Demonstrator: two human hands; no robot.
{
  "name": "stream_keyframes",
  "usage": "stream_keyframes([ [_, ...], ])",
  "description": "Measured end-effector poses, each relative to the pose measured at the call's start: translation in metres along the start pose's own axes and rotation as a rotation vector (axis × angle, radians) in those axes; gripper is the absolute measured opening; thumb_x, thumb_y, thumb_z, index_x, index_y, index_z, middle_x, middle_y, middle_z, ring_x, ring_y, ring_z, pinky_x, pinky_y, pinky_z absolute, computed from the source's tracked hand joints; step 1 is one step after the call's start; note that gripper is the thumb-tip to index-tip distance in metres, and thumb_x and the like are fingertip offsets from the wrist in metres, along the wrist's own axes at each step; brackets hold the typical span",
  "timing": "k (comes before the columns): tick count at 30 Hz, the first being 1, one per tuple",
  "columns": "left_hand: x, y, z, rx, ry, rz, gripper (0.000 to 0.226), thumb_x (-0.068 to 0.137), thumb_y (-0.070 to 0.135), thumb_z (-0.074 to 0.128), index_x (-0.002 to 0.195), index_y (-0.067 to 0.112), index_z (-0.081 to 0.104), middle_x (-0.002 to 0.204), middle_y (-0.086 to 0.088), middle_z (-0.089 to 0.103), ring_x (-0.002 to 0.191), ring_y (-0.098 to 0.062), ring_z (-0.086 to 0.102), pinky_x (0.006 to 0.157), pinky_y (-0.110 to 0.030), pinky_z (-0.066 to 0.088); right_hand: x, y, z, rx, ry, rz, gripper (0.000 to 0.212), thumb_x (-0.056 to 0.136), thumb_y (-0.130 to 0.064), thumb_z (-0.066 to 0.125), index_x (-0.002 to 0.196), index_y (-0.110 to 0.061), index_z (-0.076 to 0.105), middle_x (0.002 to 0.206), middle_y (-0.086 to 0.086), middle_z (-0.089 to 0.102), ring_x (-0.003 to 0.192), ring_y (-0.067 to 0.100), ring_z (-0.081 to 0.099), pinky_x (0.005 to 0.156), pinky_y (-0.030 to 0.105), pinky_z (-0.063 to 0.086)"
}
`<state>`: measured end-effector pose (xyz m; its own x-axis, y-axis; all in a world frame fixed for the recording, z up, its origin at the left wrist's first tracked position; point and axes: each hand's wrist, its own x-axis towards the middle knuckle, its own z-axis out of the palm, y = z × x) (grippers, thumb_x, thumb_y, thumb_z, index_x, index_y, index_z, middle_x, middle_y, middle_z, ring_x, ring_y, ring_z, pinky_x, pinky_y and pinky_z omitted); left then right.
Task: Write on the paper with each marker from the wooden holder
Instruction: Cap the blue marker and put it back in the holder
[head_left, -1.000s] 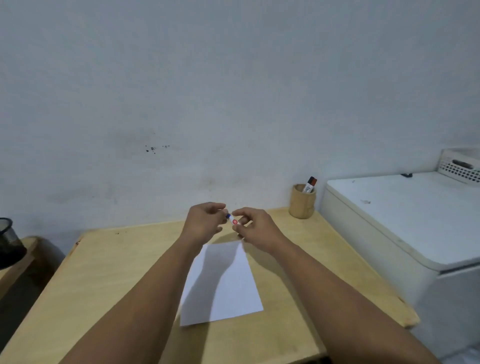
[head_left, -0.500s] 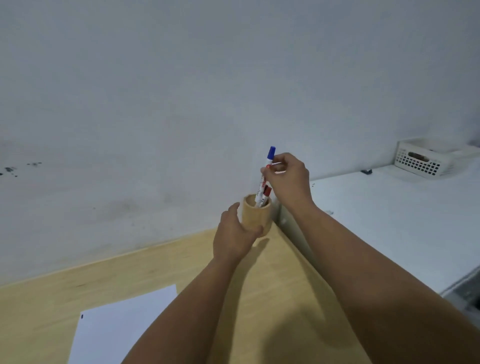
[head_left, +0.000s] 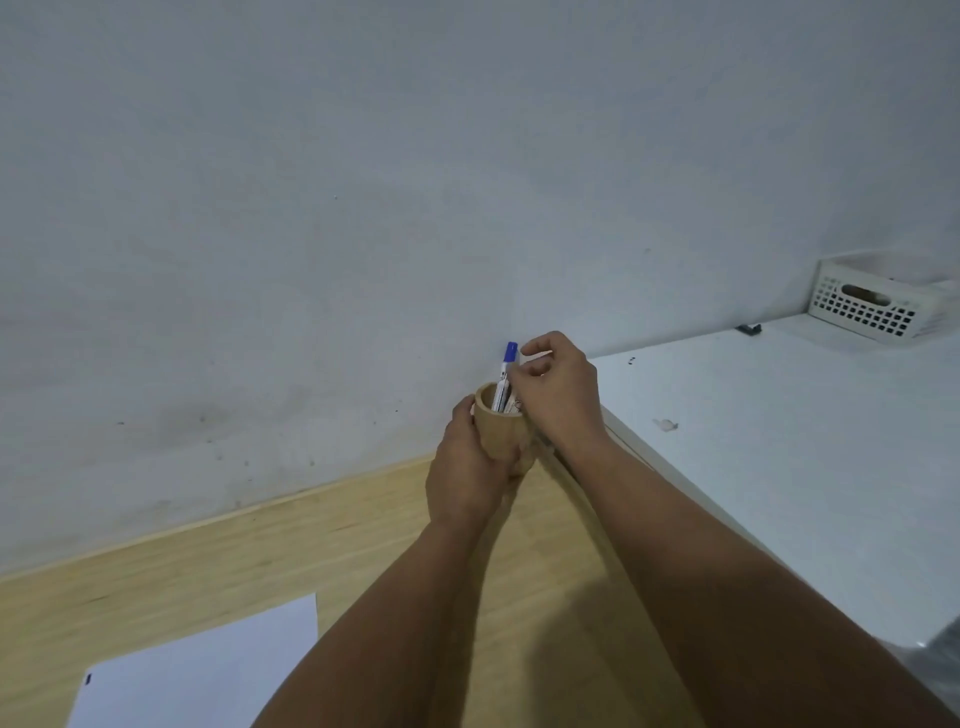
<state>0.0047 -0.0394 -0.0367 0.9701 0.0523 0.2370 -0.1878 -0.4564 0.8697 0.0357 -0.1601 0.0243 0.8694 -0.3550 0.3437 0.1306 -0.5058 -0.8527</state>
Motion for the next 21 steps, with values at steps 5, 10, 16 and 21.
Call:
stream_keyframes([
  [5, 0.003, -0.001, 0.003, 0.023, 0.020, 0.000, 0.074, 0.081, 0.042, 0.082, 0.143, 0.039, 0.042, 0.134, 0.015, 0.064, 0.117, -0.013, 0.065, 0.089, -0.044, 0.059, 0.008, -0.005, 0.009, -0.051, 0.026, 0.002, 0.021, 0.086, -0.035, 0.079, 0.088, -0.030, 0.059, 0.081, -0.008, 0.073, 0.083, 0.018, 0.072, 0.079, 0.038, 0.059],
  [10, 0.006, -0.004, 0.004, 0.014, 0.024, 0.006, 0.072, 0.080, 0.038, 0.083, 0.140, 0.040, 0.044, 0.133, 0.013, 0.065, 0.115, -0.014, 0.065, 0.088, -0.044, 0.059, 0.013, 0.003, -0.001, -0.101, 0.071, 0.064, 0.032, 0.089, -0.032, 0.078, 0.113, -0.025, 0.058, 0.083, -0.004, 0.070, 0.076, 0.011, 0.065, 0.069, 0.034, 0.048],
  [16, 0.006, -0.005, 0.007, 0.001, 0.022, -0.001, 0.073, 0.080, 0.037, 0.084, 0.141, 0.041, 0.043, 0.132, 0.013, 0.065, 0.115, -0.014, 0.065, 0.090, -0.044, 0.059, 0.010, 0.015, 0.001, -0.146, 0.009, 0.211, 0.024, 0.084, -0.035, 0.087, 0.075, -0.024, 0.068, 0.087, -0.004, 0.075, 0.089, 0.025, 0.073, 0.074, 0.032, 0.049],
  [21, 0.005, -0.003, 0.003, 0.053, -0.030, 0.025, 0.074, 0.082, 0.035, 0.081, 0.146, 0.033, 0.043, 0.134, 0.007, 0.066, 0.118, -0.019, 0.065, 0.091, -0.042, 0.057, 0.009, 0.005, -0.005, -0.014, 0.046, 0.198, 0.024, 0.089, -0.032, 0.084, 0.073, -0.028, 0.067, 0.078, -0.016, 0.071, 0.081, 0.011, 0.072, 0.084, 0.039, 0.061],
])
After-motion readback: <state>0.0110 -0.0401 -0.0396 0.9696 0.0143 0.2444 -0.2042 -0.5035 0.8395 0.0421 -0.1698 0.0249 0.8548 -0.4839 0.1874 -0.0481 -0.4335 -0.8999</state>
